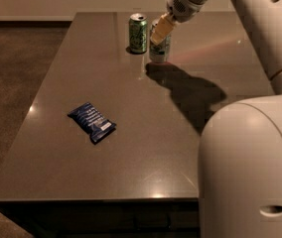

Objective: Move 7up can near green can

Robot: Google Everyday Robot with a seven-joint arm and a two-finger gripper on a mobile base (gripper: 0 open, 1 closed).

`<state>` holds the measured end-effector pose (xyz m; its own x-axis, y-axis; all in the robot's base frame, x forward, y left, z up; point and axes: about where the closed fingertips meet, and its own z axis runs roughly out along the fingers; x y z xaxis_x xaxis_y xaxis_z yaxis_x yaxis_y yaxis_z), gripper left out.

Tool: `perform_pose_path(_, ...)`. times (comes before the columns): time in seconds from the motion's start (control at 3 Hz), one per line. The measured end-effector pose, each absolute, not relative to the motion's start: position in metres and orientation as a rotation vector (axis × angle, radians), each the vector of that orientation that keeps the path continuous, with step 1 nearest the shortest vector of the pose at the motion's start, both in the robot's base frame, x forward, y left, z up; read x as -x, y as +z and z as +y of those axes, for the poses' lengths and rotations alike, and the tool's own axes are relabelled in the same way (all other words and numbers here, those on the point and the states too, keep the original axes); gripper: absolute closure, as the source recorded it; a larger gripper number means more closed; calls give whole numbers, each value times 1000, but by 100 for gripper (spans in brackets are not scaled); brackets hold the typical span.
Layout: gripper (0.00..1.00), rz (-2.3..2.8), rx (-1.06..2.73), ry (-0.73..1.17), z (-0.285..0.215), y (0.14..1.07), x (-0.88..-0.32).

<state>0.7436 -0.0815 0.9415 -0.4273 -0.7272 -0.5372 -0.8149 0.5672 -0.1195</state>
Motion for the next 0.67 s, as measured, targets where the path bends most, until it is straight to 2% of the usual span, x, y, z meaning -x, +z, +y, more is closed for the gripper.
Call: perform_pose_path(0.67,100,2254,1252,257,-52,930,-758)
